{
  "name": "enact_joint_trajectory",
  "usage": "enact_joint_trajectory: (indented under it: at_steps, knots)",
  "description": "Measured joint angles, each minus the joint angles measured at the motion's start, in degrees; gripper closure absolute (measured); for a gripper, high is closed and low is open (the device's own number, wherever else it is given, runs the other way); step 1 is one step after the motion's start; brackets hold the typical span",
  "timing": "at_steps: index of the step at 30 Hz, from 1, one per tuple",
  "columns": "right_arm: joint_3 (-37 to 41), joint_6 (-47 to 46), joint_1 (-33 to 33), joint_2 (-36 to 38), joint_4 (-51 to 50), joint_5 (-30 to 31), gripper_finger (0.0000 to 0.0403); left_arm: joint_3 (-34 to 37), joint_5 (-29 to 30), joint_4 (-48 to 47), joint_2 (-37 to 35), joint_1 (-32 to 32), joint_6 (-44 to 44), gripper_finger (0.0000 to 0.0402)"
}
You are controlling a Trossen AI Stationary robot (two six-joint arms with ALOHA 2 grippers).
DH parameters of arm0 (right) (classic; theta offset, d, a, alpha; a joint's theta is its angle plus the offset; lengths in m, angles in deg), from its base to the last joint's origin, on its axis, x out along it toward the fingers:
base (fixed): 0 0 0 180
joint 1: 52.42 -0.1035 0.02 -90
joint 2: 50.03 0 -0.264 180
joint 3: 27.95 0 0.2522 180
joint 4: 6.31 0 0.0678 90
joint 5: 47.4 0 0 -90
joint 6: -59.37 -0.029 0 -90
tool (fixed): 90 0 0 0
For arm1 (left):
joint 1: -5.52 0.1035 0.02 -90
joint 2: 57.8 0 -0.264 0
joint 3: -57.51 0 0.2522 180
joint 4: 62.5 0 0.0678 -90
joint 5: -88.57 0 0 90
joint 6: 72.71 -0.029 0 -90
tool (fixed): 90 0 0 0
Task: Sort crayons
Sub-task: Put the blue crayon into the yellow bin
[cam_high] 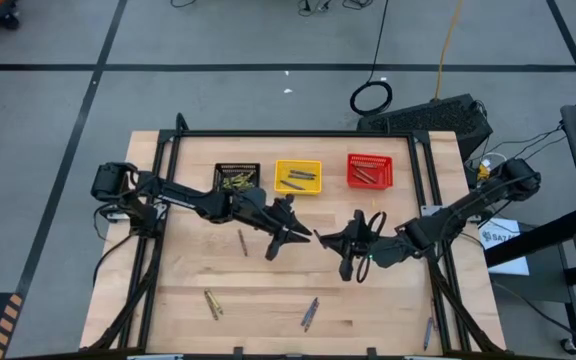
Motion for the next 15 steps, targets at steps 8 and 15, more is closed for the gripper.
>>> enact_joint_trajectory:
  at_steps: [8, 15]
  knots:
    - [0.0, 2.3, 1.4, 0.0, 2.5, -1.6, 0.0403, 0.0, 0.0, 2.7, 0.0, 0.0, 1.5, 0.0317]
    - [0.0, 2.8, 1.5, 0.0, 3.5, -1.6, 0.0403, 0.0, 0.5, 2.8, 0.0, 0.1, 1.5, 0.0317]
